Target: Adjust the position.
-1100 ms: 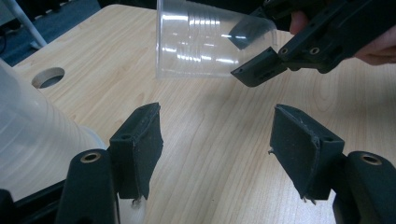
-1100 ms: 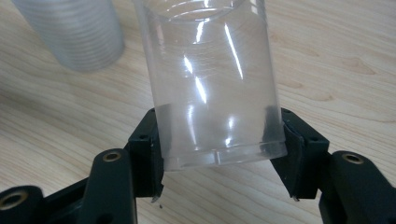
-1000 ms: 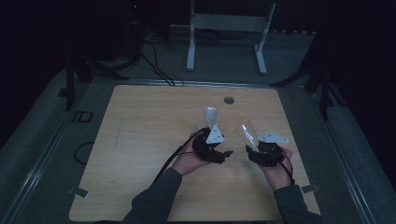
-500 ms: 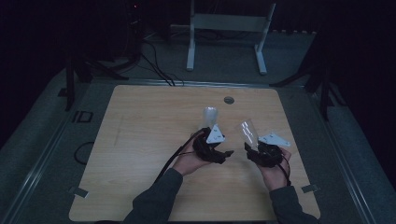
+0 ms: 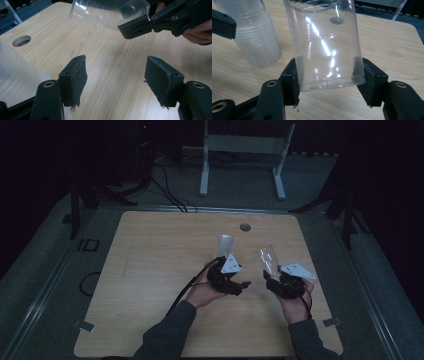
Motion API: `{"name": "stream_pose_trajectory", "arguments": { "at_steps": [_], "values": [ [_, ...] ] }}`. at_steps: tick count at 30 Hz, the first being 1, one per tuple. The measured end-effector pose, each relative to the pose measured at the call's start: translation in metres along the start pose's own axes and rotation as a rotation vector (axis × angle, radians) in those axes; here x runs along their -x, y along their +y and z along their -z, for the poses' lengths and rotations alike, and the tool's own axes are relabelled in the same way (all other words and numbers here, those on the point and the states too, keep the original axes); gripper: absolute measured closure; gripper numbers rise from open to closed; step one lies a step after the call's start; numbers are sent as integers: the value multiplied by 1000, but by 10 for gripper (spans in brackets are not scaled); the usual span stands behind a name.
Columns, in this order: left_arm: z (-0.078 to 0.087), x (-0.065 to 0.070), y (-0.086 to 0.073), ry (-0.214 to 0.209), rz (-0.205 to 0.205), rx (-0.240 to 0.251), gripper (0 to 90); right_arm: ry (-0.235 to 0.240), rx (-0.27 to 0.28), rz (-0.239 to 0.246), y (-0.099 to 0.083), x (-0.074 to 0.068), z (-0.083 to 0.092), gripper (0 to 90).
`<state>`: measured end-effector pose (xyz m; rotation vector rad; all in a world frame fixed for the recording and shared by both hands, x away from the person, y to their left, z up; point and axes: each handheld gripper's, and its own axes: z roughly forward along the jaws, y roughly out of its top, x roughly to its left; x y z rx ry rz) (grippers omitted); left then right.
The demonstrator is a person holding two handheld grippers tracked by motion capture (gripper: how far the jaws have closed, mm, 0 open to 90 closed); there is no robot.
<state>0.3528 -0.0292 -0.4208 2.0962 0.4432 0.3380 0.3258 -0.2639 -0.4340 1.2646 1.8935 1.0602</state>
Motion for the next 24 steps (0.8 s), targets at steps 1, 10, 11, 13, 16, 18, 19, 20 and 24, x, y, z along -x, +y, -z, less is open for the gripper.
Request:
{"name": "stream_pose_trajectory", "arguments": {
  "at_steps": [1, 10, 11, 13, 16, 18, 19, 20, 24],
  "values": [
    [0, 0, 0, 1, -1, 0, 336, -1, 5, -1, 0, 0, 0, 421],
    [-1, -1, 0, -9, 11, 7, 336, -3, 42, -7, 0, -1, 1, 421],
    [-1, -1, 0, -8, 11, 7, 336, -2, 41, -7, 0, -1, 1, 420],
    [-1, -1, 0, -8, 13, 7, 336, -3, 43, -6, 0, -2, 0, 421],
    [-1, -1, 0, -6, 15, 8, 336, 0, 44, -4, 0, -3, 0, 420],
    [0, -2, 0, -5, 20, 8, 336, 1, 46, -2, 0, -3, 0, 420],
    [0, -2, 0, -5, 27, 11, 336, 1, 47, -2, 0, -3, -1, 420],
    [0, -2, 0, -5, 29, 12, 336, 3, 45, -5, 0, -3, -1, 421],
    [0, -4, 0, -5, 31, 13, 336, 3, 42, 8, 0, -5, -1, 420]
  ]
}}
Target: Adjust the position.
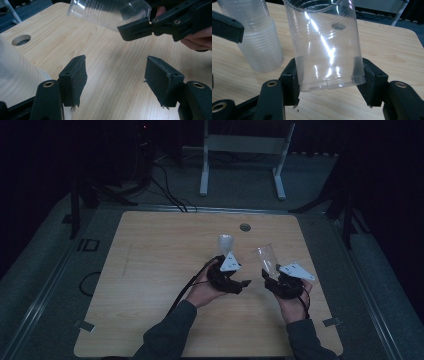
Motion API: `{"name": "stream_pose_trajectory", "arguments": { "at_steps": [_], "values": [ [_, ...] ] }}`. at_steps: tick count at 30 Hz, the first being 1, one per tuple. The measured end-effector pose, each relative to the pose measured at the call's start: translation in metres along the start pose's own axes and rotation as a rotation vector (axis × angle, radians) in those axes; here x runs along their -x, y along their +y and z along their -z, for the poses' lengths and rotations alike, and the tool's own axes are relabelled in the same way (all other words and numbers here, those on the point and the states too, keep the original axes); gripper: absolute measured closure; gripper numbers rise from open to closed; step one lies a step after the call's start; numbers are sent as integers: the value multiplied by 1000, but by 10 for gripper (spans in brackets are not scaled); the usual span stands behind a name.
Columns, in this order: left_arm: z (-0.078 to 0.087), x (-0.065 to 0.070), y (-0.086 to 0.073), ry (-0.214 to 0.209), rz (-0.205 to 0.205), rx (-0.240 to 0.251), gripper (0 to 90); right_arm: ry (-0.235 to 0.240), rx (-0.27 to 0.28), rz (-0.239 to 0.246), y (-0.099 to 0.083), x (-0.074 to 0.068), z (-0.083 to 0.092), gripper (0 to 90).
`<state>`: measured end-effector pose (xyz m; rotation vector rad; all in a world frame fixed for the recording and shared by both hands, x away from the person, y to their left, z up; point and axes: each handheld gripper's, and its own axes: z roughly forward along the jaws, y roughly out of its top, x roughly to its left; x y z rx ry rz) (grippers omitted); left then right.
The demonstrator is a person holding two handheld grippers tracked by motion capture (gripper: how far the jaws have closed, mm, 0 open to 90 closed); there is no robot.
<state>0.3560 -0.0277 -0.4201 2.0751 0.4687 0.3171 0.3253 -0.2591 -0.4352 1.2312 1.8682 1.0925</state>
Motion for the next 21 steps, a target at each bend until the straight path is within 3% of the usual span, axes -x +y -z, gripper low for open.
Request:
{"name": "stream_pose_trajectory", "arguments": {
  "at_steps": [21],
  "values": [
    [-1, -6, 5, 29, 47, 15, 335, -12, 54, -1, 0, -2, 4, 420]
  ]
}}
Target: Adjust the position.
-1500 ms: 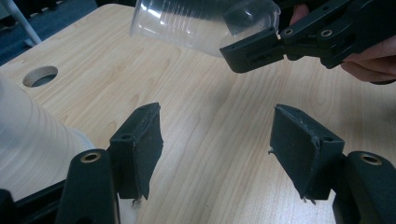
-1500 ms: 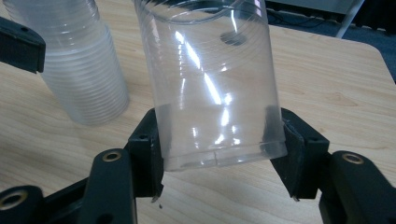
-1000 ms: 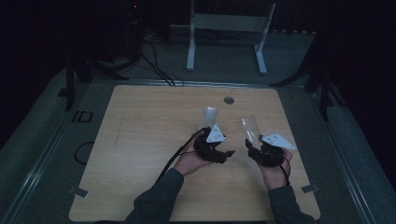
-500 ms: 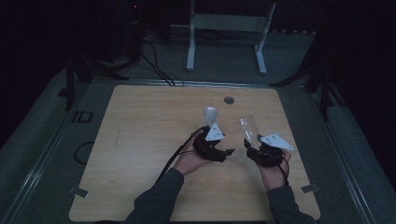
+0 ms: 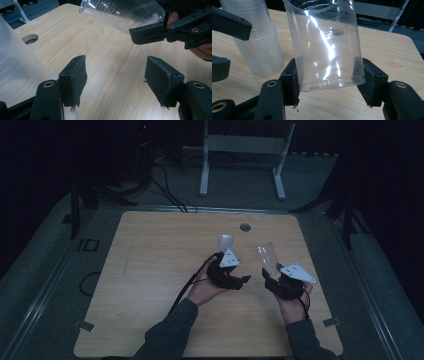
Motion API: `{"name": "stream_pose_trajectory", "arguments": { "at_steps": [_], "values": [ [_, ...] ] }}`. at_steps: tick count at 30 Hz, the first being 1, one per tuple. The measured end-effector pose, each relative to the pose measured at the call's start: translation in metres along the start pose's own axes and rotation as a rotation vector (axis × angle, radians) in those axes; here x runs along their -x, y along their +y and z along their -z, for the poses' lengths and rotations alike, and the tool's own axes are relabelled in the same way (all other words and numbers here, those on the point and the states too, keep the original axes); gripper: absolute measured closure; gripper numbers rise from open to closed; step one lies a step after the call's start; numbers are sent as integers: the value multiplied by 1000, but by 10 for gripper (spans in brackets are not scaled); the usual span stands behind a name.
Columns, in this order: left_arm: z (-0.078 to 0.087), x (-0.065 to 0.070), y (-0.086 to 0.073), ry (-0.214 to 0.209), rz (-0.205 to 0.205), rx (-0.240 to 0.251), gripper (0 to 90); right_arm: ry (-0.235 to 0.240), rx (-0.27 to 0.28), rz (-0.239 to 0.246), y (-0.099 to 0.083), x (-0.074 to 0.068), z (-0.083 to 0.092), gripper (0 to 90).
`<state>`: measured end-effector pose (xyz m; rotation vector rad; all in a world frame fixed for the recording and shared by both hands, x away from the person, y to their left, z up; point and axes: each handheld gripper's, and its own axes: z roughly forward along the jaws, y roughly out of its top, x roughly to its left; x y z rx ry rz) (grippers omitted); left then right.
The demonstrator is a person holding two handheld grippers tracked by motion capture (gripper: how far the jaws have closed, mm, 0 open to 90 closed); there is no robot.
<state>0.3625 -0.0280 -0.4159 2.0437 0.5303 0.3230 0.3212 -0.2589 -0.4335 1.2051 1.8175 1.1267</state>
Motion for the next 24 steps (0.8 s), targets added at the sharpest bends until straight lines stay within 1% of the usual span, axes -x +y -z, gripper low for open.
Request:
{"name": "stream_pose_trajectory", "arguments": {
  "at_steps": [1, 9, 10, 11, 13, 16, 20, 24],
  "values": [
    [0, 0, 1, -1, -3, -1, 335, 0, 0, 0, 0, 0, 0, 420],
    [0, -1, 6, -4, 18, 17, 335, -8, 21, -4, 1, 0, 1, 420],
    [0, -1, 7, -5, 15, 18, 335, -11, 24, -3, 1, 0, 2, 420],
    [-1, -1, 8, -7, 22, 25, 334, -15, 26, 0, 1, -1, 2, 420],
    [-1, -1, 9, -5, 23, 29, 331, -30, 34, 15, 1, -3, 3, 419],
    [-2, -2, 10, -5, 39, 36, 327, -28, 41, 23, 1, -5, 4, 419],
    [-3, -5, 13, -4, 59, 48, 316, -29, 50, 21, 2, -6, 4, 419],
    [-2, -7, 16, -5, 69, 56, 300, -29, 56, 30, 1, -7, 5, 420]
  ]
}}
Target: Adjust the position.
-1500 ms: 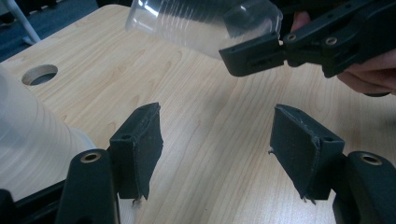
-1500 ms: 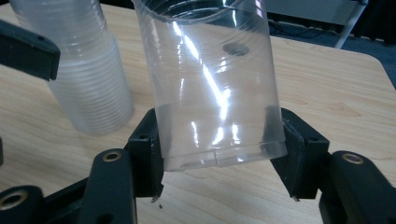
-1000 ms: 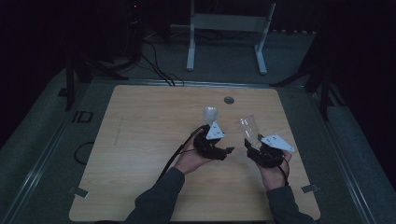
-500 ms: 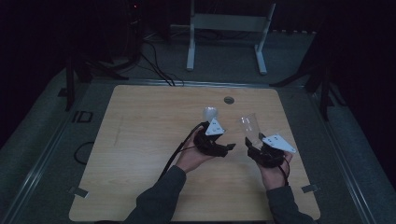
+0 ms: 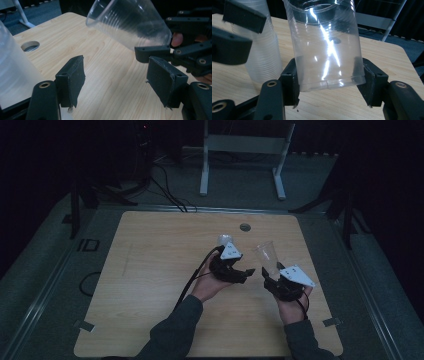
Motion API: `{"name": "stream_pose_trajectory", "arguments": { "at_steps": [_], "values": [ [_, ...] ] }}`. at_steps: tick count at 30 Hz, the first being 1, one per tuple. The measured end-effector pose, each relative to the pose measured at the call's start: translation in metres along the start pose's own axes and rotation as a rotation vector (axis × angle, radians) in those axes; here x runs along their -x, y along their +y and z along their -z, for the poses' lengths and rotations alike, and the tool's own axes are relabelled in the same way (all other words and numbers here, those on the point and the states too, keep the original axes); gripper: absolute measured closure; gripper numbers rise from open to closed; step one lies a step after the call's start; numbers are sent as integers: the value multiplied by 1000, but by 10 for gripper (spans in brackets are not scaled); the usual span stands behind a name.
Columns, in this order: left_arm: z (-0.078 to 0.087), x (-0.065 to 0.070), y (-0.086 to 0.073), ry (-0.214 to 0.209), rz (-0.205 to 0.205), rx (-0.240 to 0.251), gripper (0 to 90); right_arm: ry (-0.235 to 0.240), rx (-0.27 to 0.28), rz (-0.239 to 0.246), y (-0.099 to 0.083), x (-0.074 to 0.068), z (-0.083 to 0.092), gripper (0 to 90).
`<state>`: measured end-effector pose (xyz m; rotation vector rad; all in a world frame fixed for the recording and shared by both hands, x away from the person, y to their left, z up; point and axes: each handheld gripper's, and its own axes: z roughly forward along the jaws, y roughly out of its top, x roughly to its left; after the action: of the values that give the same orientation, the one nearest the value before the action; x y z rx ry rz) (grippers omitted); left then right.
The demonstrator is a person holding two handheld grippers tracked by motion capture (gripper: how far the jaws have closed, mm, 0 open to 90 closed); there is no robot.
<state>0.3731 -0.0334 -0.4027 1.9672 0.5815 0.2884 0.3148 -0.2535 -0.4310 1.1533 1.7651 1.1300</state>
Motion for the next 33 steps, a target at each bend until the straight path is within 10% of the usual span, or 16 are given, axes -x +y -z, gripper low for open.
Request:
{"name": "stream_pose_trajectory", "arguments": {
  "at_steps": [33],
  "values": [
    [-11, -2, 11, -87, 149, 77, 219, 15, 66, 23, -1, -11, 2, 419]
  ]
}}
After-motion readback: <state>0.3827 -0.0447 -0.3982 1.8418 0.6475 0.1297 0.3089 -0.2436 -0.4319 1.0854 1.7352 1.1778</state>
